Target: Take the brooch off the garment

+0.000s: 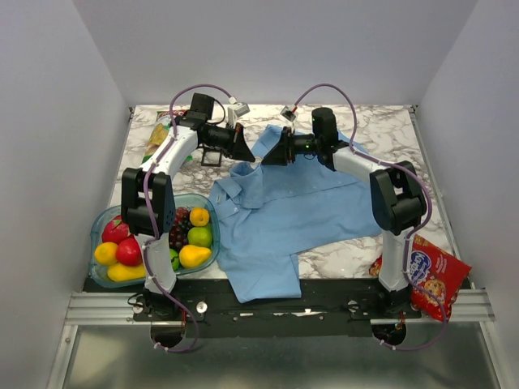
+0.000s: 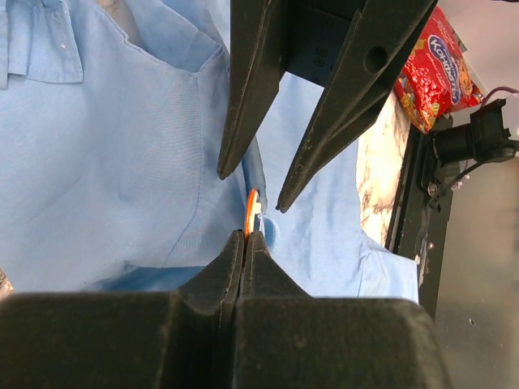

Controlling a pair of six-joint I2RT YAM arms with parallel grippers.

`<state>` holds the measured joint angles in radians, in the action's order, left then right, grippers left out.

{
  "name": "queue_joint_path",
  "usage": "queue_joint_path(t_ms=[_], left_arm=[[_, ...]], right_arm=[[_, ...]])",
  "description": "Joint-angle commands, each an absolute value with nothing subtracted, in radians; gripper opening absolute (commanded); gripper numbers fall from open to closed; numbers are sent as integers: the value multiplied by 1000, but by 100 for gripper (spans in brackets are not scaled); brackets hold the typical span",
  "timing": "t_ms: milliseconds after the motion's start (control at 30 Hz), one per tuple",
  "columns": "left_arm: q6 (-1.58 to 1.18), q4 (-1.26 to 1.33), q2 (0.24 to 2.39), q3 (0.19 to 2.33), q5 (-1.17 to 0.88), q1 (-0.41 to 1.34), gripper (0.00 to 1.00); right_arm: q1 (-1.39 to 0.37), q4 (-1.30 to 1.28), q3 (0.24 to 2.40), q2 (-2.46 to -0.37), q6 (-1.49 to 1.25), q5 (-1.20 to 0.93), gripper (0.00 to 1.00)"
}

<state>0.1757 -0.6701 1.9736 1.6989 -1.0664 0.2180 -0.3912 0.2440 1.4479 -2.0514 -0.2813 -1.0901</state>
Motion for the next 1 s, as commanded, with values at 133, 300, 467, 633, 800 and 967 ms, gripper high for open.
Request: queue_joint_path(t_ms=[133,300,467,633,800,967], left_arm=[[186,-658,1931,1684,-1063,225,0],[183,-652,1934,1686,-1052,229,0],[175,-646,1937,1689,-1051,229,0],[172,-644,1937,1687,-1052,229,0],[169,-644,1939,1692,-1052,229,0],[166,-644,1944,1690,-1051,229,0]], right_arm=[[-396,233,1480,-2045,-290,-1118,47],[-402,233,1486,-2054,-322,-1106,48],[-411,219,1489,-2063,-330,-1078,48],[-420,213,1502,-2072,-327,-1075,48],[-422,187,1519,-2086,-318,-1037,40],[-423,167,1525,-2089,-298,-1037,38]])
